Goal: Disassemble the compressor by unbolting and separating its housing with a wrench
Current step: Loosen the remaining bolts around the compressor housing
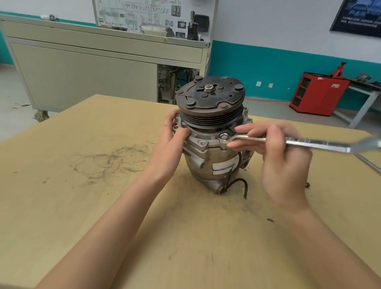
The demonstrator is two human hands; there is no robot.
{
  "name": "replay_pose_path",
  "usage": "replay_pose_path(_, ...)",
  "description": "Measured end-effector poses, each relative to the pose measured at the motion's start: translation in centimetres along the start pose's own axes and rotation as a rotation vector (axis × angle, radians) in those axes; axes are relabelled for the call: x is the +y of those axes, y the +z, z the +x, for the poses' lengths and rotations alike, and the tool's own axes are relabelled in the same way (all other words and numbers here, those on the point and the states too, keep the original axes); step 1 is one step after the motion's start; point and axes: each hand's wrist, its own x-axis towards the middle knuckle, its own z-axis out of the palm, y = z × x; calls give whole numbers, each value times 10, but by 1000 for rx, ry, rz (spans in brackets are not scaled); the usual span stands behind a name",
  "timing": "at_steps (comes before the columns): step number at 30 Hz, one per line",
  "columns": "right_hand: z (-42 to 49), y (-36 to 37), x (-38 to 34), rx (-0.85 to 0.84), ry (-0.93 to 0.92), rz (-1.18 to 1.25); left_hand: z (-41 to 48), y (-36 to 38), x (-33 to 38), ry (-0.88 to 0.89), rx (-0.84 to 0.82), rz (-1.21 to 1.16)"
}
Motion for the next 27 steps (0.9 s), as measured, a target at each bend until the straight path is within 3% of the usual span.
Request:
replay_pose_path(4, 35, -25, 0, -194, 385, 234, 1, 1, 1, -4, 10, -10)
replay_pose_path(8, 37, -27, -2, -192, 448, 366, 1, 2, 1, -11, 25, -13)
replay_pose_path(14, 9, -13, -17, 52, 4, -32, -1, 3, 6, -9, 5, -11)
replay_pose_path(17, -6, -3, -18, -14, -162, -164, 0, 3, 6, -5, 12, -14)
replay_pose_path(22, -16, -2, -12, -103, -529, -608, 0, 2, 4, 7, 12, -8)
replay_pose_path(27, -16, -3, -8, -89, -662, -734, 1, 1, 2, 9, 14, -5)
